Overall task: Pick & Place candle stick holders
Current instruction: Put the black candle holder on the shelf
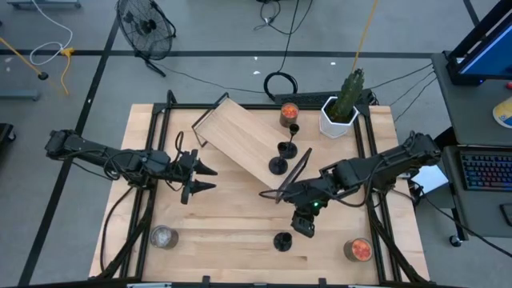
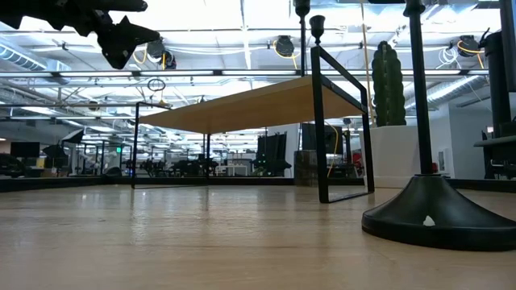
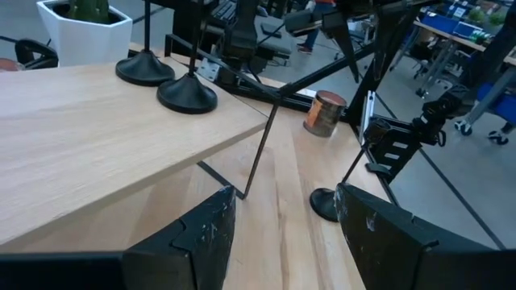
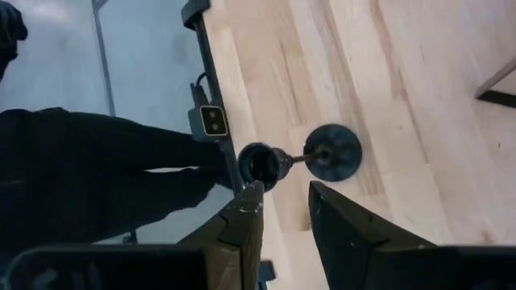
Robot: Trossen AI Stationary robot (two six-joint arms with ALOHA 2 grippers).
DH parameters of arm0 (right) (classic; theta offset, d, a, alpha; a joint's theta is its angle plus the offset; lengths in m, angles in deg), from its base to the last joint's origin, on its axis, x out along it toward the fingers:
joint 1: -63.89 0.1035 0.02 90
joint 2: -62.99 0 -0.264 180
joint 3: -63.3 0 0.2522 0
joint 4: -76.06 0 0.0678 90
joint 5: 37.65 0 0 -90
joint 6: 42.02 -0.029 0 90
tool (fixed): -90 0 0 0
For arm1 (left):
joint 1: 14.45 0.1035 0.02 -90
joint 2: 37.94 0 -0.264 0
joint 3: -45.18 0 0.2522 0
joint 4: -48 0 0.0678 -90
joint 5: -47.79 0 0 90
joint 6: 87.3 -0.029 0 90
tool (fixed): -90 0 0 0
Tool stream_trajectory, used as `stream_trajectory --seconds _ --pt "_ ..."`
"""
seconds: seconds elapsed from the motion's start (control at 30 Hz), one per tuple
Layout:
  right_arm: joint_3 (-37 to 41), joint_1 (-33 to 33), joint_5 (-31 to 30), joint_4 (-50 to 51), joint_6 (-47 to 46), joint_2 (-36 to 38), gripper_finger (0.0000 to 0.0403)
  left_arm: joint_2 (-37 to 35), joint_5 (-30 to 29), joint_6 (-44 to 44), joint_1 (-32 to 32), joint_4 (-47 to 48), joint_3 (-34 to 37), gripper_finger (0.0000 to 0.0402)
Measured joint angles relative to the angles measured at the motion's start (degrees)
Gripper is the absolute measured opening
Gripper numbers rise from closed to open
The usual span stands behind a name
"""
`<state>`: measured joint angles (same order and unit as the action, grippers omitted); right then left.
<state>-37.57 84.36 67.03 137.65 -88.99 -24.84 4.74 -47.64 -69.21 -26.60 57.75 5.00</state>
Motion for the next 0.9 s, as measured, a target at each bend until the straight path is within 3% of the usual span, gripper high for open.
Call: stream_trajectory --seconds 0.3,0.9 --pt "0.00 2.47 -4.26 0.06 -0.34 -1.20 0.0093 0.01 -0.02 0.01 0.00 -0.05 0.00 0.0221" --pt "0.07 4.13 -4.20 -2.85 -0.34 -7.58 0.0093 0.01 -0.02 0.64 0.00 -0.18 0.00 0.0221"
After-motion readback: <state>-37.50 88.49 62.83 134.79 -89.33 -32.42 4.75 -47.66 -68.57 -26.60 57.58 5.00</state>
